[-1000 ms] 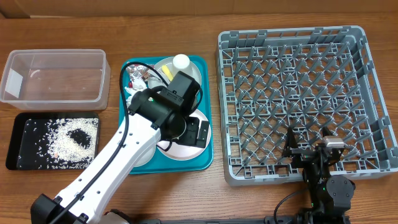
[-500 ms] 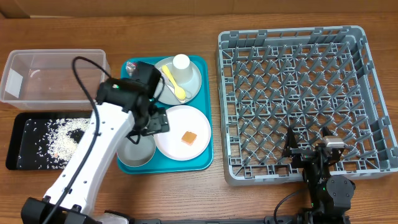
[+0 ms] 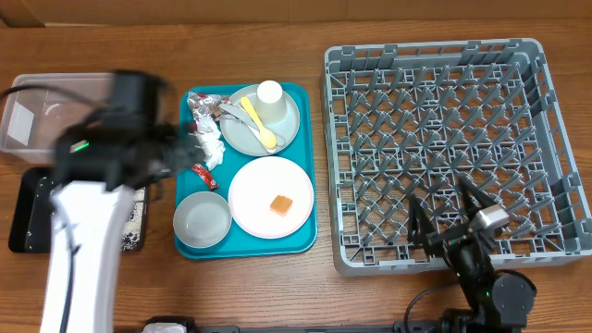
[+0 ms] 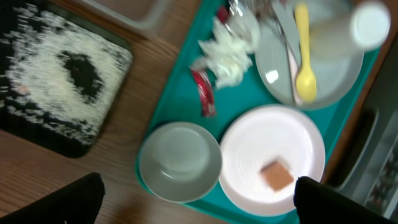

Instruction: Sort waste into correct bins and load items into the dishwasher rack

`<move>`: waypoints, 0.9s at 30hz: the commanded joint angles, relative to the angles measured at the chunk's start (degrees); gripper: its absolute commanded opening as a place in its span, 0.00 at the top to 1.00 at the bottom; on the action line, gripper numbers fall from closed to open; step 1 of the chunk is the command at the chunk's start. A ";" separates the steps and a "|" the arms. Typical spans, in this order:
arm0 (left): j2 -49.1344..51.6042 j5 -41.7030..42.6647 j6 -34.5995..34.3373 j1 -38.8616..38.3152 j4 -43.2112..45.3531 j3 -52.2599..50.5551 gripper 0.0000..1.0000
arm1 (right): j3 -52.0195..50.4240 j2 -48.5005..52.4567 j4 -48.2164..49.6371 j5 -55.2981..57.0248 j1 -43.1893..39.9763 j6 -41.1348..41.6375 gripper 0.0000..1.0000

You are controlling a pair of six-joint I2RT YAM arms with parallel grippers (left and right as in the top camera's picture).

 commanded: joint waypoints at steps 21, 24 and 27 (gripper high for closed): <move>-0.59 5.64 -4.74 28.02 -0.72 1.07 0.00 | 27.47 11.74 6.01 -16.09 -0.17 23.71 0.00; -0.59 5.64 -4.74 28.02 -0.72 1.07 0.00 | 36.44 19.56 0.85 -18.58 -0.15 21.46 0.00; -0.59 5.64 -4.74 28.02 -0.72 1.07 0.00 | 44.59 27.23 -3.67 -21.38 -0.15 21.24 0.00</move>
